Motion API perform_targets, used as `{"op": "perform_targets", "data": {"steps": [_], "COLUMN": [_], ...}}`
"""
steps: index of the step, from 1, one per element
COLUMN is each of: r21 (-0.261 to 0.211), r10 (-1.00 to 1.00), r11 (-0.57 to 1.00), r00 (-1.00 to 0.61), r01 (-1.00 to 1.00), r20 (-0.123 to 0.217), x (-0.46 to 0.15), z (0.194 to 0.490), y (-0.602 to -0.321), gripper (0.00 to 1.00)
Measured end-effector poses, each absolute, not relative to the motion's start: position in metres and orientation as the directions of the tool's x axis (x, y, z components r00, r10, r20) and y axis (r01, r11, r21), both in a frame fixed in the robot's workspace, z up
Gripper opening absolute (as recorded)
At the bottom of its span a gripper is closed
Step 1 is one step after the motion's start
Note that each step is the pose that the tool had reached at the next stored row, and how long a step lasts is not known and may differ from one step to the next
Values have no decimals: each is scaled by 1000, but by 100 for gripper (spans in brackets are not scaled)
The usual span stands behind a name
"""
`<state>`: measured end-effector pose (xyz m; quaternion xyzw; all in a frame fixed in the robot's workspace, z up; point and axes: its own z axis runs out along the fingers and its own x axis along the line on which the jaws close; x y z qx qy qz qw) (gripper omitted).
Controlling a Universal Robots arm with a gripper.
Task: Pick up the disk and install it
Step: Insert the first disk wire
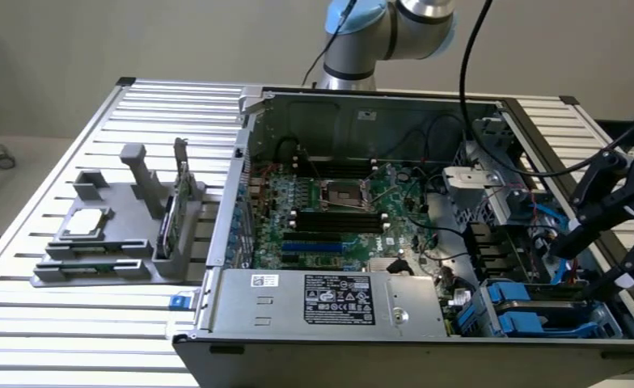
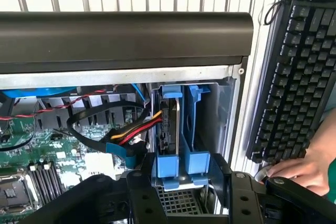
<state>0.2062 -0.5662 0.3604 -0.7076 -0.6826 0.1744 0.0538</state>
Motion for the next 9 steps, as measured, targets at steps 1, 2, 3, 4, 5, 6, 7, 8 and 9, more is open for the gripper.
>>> {"op": "perform_targets", "data": {"steps": [1,2,3,4,5,6,7,8,9], "r21": [-314,-314,-314,-314,-314,-314,-314,-314,-314], "r10": [985,985,985,985,985,985,985,985,985], "r11": [-62,-62,-62,-62,-62,-62,-62,-62,-62], "r00": [7,7,7,7,7,7,7,7,7], "r01": [947,947,947,947,947,947,947,947,947], "r20": [-173,-173,-173,-173,-173,-173,-173,-173,-173], "x": [205,205,204,203,202,201,200,198,196], "z": [362,363,365,365,366,366,367,367,368], "y": [-566,-566,-566,-566,-566,-566,-566,-566,-566], "gripper": [54,54,54,54,54,54,54,54,54]}}
